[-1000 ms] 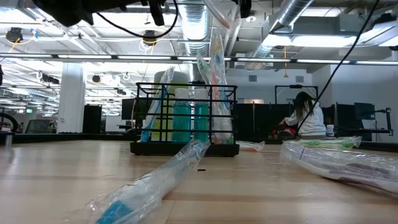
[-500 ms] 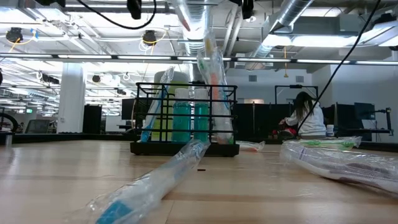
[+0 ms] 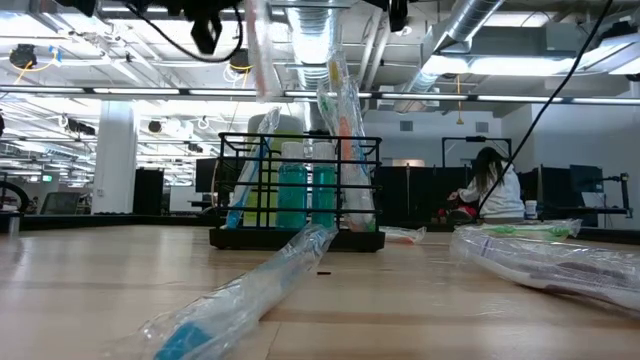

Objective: Pick & Place toothbrushing station
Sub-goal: Put the right orange toothbrush into the wire organizer

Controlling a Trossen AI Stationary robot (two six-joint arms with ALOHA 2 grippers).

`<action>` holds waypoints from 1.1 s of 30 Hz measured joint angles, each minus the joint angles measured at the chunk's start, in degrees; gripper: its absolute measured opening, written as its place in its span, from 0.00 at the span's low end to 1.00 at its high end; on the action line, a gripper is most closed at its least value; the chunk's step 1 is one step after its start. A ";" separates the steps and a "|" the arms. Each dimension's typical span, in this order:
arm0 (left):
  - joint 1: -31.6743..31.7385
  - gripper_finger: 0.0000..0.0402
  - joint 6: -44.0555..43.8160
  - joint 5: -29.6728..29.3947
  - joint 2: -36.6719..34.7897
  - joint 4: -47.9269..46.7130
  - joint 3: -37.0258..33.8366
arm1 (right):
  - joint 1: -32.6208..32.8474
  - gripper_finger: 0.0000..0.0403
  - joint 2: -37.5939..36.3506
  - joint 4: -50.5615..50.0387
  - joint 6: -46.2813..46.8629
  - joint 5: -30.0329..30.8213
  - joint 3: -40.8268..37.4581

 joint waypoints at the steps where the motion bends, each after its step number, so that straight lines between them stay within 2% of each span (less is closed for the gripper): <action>1: -0.02 0.02 -0.19 -0.02 0.21 -0.76 -0.08 | 0.00 0.00 0.00 -0.08 0.00 0.01 0.00; 5: 0.00 0.02 -1.05 -0.46 0.97 -1.93 -0.09 | 0.00 0.00 0.00 -0.35 0.00 0.02 0.00; 14: 0.00 0.02 -1.10 -5.80 0.97 -6.65 -0.07 | -0.01 0.00 0.00 -0.56 0.00 0.02 0.00; 21: 0.00 0.02 -1.13 -5.97 1.00 -7.92 -0.07 | 0.00 0.00 0.00 -0.56 0.00 0.02 0.00; 33: 0.22 0.02 -1.25 -7.94 7.54 -9.10 -0.02 | -0.01 0.00 0.00 -1.02 -0.15 0.02 0.02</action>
